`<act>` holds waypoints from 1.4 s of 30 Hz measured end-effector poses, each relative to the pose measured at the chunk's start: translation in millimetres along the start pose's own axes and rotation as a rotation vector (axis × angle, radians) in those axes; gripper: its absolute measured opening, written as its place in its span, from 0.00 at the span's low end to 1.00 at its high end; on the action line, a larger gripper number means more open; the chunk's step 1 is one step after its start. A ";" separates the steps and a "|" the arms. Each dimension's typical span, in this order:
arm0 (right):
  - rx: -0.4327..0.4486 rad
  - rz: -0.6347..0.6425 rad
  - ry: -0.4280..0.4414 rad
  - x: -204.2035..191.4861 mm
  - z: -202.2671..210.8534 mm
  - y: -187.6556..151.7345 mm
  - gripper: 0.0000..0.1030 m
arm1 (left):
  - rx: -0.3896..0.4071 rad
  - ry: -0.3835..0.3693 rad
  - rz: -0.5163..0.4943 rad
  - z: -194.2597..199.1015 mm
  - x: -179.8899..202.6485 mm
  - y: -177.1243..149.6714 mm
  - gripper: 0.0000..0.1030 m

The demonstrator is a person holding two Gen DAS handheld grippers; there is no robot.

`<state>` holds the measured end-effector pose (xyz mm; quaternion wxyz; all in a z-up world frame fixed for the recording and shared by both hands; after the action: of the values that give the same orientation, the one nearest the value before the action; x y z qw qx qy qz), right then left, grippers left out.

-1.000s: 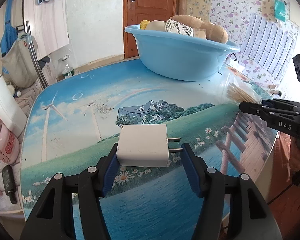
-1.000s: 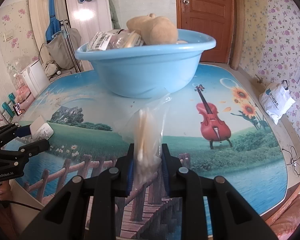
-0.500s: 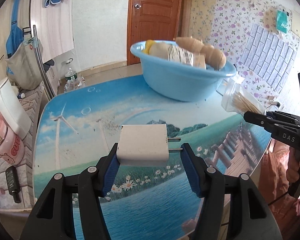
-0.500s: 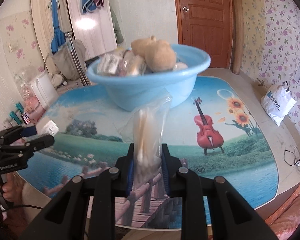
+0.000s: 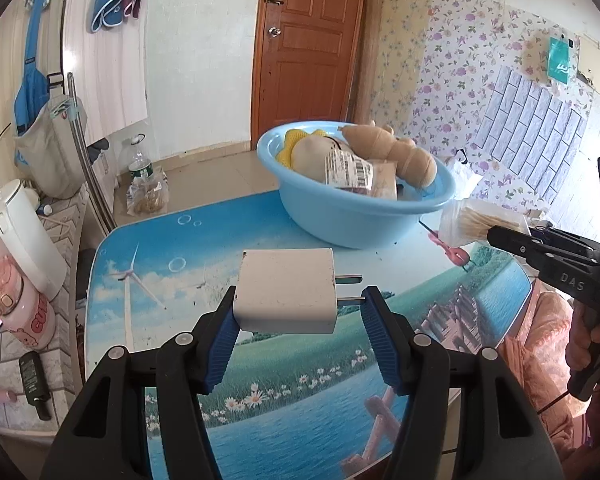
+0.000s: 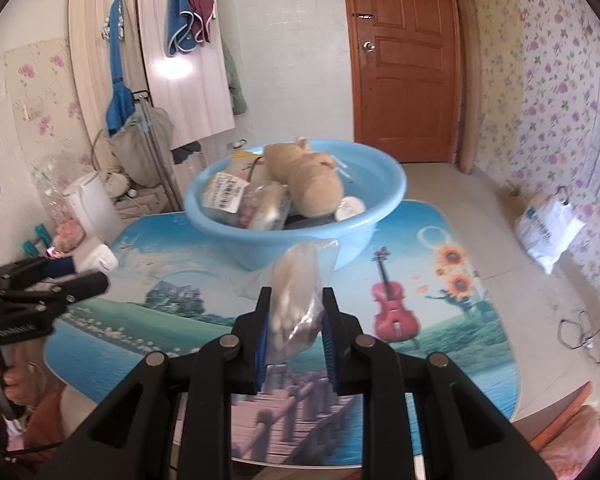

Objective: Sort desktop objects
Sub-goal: 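Carry the charger plug and swab bag over the blue basin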

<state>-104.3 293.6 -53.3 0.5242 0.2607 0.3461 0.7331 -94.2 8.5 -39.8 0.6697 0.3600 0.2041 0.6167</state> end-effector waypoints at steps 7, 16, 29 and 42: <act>-0.011 -0.069 -0.059 30.1 -5.2 -2.1 0.21 | -0.012 0.000 0.006 -6.4 -3.8 1.2 0.58; 0.072 -0.025 -0.088 28.9 8.4 21.4 0.21 | -0.003 -0.006 0.005 -6.8 -1.9 10.1 0.58; 0.150 0.011 -0.031 17.0 4.4 57.1 0.21 | 0.028 -0.038 0.004 -12.6 4.8 46.2 0.58; 0.165 0.019 0.018 13.1 -25.3 80.8 0.21 | 0.051 -0.092 -0.044 -45.8 33.0 96.4 0.58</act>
<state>-174.7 283.1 -5.7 0.4909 0.2995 0.4075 0.7094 -187.4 49.3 6.4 0.6825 0.4002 0.1963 0.5791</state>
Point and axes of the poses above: each gripper's, at about its wrist camera, not at the fingertips, and z roughly against the way its jaws point, x to its right, y to its top, the point moved 3 cm from there along -z, roughly the way its jaws point, and after that the axes turned 5 degrees about z, right-handed, at the moved point
